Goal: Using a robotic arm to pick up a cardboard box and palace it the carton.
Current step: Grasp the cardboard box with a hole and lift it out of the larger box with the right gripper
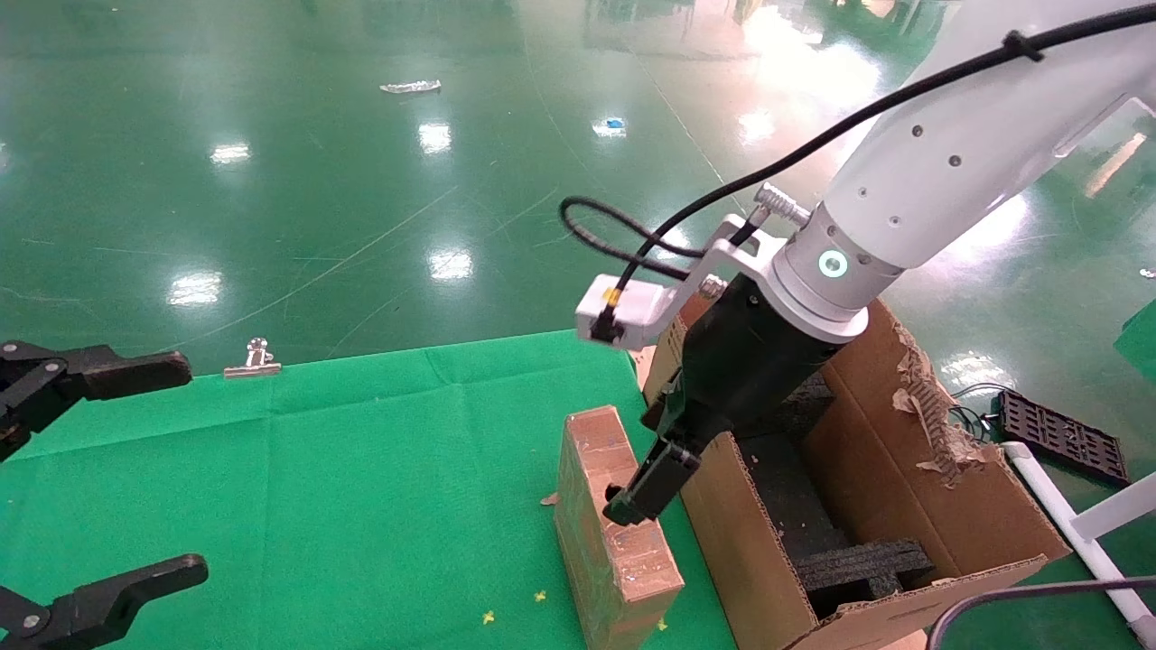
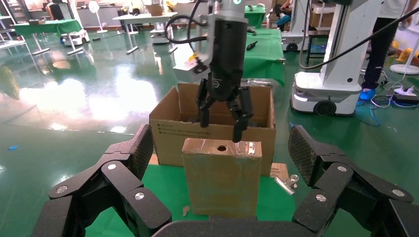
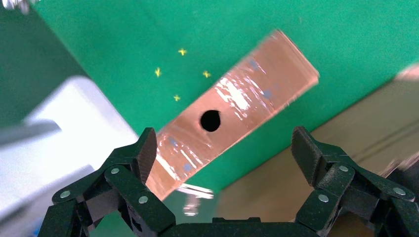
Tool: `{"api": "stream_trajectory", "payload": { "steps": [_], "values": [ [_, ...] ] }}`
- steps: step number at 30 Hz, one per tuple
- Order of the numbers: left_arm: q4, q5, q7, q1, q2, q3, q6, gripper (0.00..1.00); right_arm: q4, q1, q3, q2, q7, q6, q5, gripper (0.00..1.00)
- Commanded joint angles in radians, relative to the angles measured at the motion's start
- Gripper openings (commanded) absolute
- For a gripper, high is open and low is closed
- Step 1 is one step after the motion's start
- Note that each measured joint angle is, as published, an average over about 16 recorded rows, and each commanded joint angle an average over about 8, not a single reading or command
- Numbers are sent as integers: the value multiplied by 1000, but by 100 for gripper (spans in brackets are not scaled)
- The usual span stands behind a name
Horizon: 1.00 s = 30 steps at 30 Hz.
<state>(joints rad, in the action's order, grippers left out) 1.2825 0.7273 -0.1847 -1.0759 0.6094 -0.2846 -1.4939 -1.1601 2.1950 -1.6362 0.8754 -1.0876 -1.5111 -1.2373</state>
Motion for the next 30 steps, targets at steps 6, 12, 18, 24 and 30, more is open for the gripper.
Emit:
{"api": "stream_trajectory", "payload": {
  "steps": [6, 12, 18, 24, 30],
  "values": [
    [0, 0, 0, 0, 0, 0, 0, 100, 120, -39, -15, 34, -111, -10, 43, 100],
    [0, -1, 0, 0, 0, -1, 0, 100, 168, -68, -29, 74, -114, -9, 39, 94],
    [0, -1, 1, 0, -1, -1, 1, 100, 176, -90, -45, 102, -110, -9, 24, 27],
    [0, -1, 1, 0, -1, -2, 1, 68, 162, -96, -59, 110, -119, -11, 6, 0],
    [0, -1, 1, 0, -1, -2, 1, 9, 140, -98, -68, 105, -128, -6, -9, 0]
  ]
}}
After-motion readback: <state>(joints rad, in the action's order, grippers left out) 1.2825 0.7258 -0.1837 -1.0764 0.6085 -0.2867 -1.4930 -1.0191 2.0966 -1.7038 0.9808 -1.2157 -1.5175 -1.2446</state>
